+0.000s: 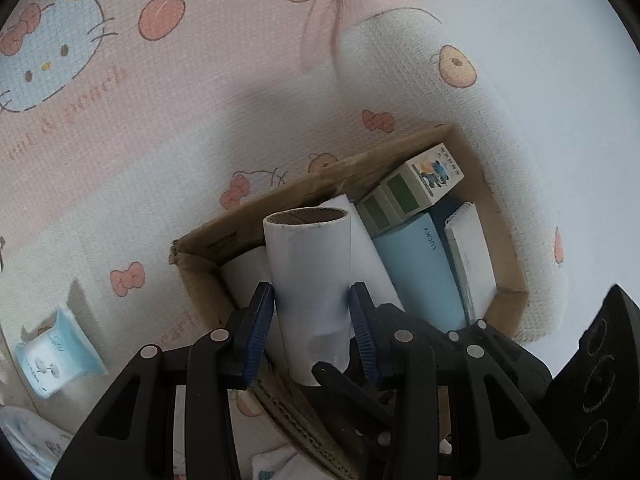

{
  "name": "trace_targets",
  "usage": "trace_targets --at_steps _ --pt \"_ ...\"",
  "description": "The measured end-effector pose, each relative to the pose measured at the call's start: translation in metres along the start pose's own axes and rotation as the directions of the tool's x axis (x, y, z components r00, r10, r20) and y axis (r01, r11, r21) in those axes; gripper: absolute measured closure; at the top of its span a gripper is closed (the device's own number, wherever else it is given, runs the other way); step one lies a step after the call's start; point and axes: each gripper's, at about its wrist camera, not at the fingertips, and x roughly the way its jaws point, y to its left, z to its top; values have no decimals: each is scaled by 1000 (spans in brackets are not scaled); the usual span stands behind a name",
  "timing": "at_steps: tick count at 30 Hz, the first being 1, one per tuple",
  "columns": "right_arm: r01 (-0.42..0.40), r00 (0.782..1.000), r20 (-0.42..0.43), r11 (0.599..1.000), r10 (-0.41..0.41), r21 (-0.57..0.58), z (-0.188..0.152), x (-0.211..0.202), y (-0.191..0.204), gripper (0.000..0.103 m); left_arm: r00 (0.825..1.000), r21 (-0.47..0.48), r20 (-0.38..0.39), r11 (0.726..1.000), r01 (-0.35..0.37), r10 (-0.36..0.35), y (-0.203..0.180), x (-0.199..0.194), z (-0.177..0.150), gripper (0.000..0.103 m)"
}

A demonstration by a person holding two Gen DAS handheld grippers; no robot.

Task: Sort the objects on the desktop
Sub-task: 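Lower the roll into the box beside the other white rolls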

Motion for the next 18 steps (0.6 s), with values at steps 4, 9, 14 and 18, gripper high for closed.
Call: trace_targets --at_steps 4,9,14,18 --pt "29 1000 10 999 -28 -30 -1 -2 -2 60 999 -19 -43 1000 7 -8 -3 7 4 60" --pt "31 1000 -1 999 -31 -30 -4 2 -5 71 997 -74 -76 997 -30 24 0 16 10 60" --pt "132 990 -29 988 -135 -81 -8 11 -3 72 993 -148 -119 989 -1 -16 11 22 15 60" --pt "80 997 -19 996 -80 -35 -9 9 -11 72 993 -159 -119 987 5 -24 18 18 16 60"
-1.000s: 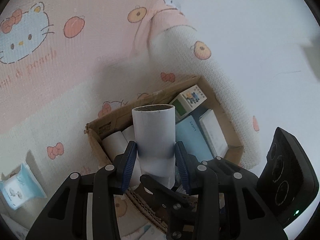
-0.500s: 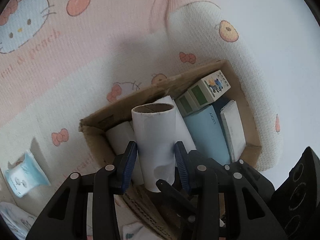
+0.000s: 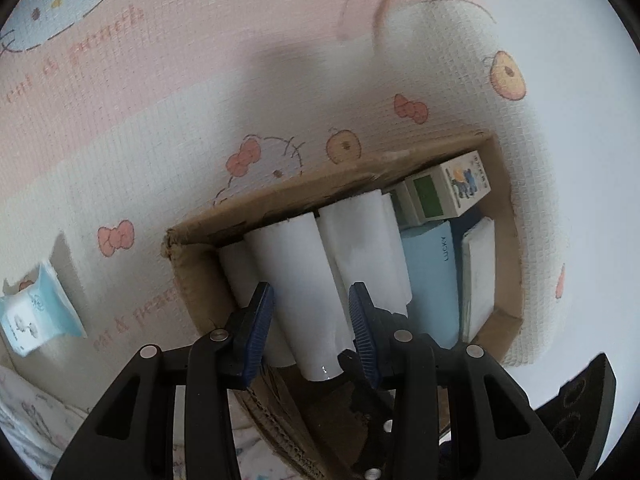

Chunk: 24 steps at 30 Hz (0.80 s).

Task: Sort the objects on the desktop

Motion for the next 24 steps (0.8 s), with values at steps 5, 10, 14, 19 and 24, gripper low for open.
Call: trace_targets --at_steps 5,10,14,19,24 --pt "-22 1000 22 1000 21 14 0 -7 -7 72 999 51 39 998 -24 22 -1 -6 -2 78" --pt "8 1000 5 1000 -8 -2 -4 -7 -8 72 999 78 25 996 -49 47 -1 1 -3 82" --pt "14 1000 -7 1000 -14 25 -8 -7 -15 72 999 53 27 998 -32 30 3 2 -2 82" --pt "10 1000 13 998 -11 58 -15 -14 -23 72 1000 39 20 999 -7 7 7 2 -1 82" --pt "-33 999 37 988 27 148 -13 -16 -42 72 994 82 106 996 -29 20 3 -12 -11 82"
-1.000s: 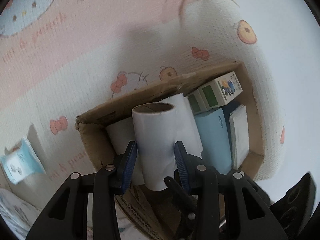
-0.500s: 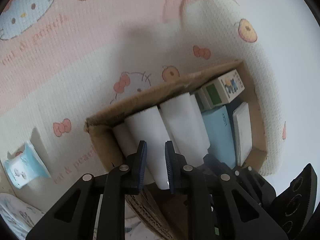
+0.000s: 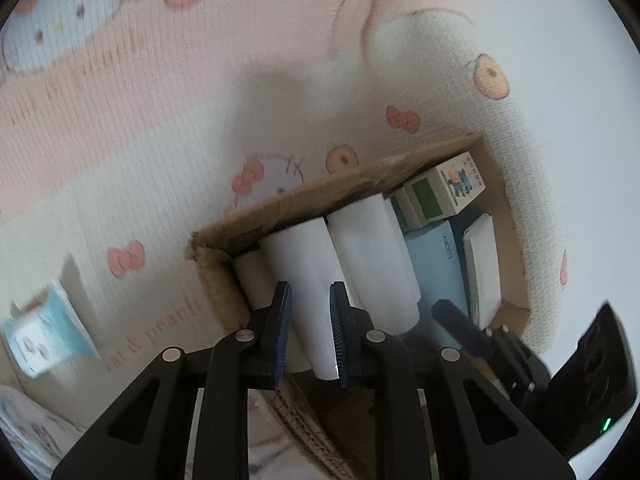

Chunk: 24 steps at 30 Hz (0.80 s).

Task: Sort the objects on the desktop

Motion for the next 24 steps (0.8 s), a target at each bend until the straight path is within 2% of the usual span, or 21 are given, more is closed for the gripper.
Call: trace_targets --at_steps 2,5,7,9,12,15,18,19,20,21,22,24 --pt "13 1000 -11 1000 -13 25 6 5 -9 72 998 48 70 999 -10 7 -4 -12 -5 82" --pt "14 1000 -7 1000 -14 23 7 9 3 72 987 105 159 994 13 -30 -6 -27 -13 79" --pt "30 1000 3 1000 -30 9 7 -1 15 72 972 144 225 989 34 -67 -5 -37 -22 77" --pt "28 1000 12 1000 -28 6 5 -8 22 72 955 174 285 984 35 -84 -3 -47 -34 72" --pt "26 999 31 999 -26 -21 -1 -23 40 72 915 217 391 976 12 -98 1 -63 -60 71" --pt "24 998 54 998 -21 -60 -6 -34 60 72 860 225 503 974 -37 -84 12 -78 -92 71" --pt "23 998 66 994 -16 -107 -12 -40 81 72 828 231 557 969 -87 -58 26 -84 -115 71" --pt "26 998 65 992 -18 -124 -15 -41 89 72 823 228 567 967 -113 -38 35 -86 -124 72" --pt "30 998 63 990 -21 -135 -17 -41 94 72 823 232 568 965 -122 -32 42 -87 -130 77" --pt "29 998 60 989 -21 -146 -20 -42 99 71 822 238 569 963 -127 -33 50 -87 -137 87" --pt "25 998 53 987 -17 -158 -23 -41 105 71 820 244 571 961 -128 -35 59 -89 -144 91" --pt "18 999 44 984 -11 -176 -30 -40 116 70 819 233 573 963 -137 -22 85 -91 -156 92"
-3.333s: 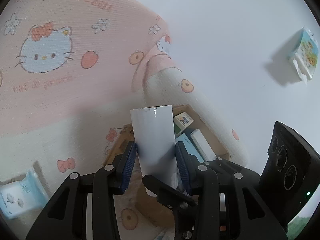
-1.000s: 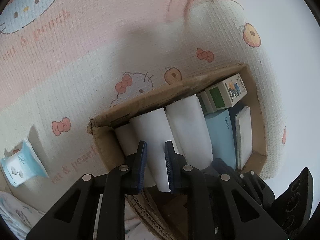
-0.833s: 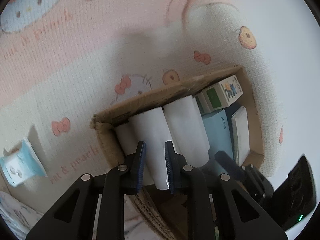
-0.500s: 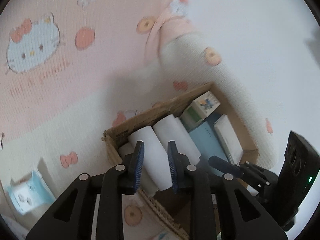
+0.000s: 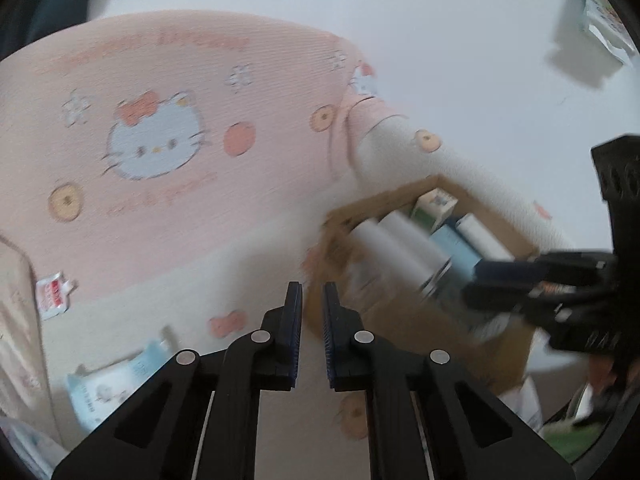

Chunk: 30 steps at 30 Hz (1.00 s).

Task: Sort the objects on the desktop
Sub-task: 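Withdraw the right gripper from the box toward the blue wipes pack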

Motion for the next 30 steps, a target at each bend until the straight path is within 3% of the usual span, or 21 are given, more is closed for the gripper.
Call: trace_targets --at_steps 5,10,15,18,21,24,25,28,29,30 --pt "-17 1000 -11 997 16 -72 -13 7 32 70 998 -59 0 997 -58 58 48 -10 -34 92" --pt "-54 999 -1 996 54 -68 -16 27 58 70 993 -201 -34 972 -120 116 105 -16 -61 92" --pt "-84 996 -9 992 83 -90 -17 54 90 70 985 -266 -70 949 -170 157 152 -21 -76 92" --pt "-108 994 -15 989 107 -98 -19 69 107 69 977 -355 -68 910 -213 203 181 -27 -87 92" --pt "-138 990 -27 988 136 -69 -22 89 118 69 982 -472 -63 862 -184 176 210 -30 -91 92" --pt "-155 987 -41 988 155 -4 -28 109 122 69 978 -492 -77 846 -206 194 225 -28 -87 92" --pt "-150 988 -43 988 151 22 -32 116 123 69 977 -491 -93 845 -213 192 229 -24 -85 90" --pt "-162 983 -70 983 168 82 -40 134 128 65 980 -496 -157 848 -187 124 242 -8 -78 65" --pt "-164 982 -79 982 172 97 -42 139 129 59 981 -498 -176 853 -158 79 246 -1 -77 54" --pt "-170 980 -87 980 179 107 -44 144 131 51 978 -491 -206 862 -122 21 249 9 -76 51"
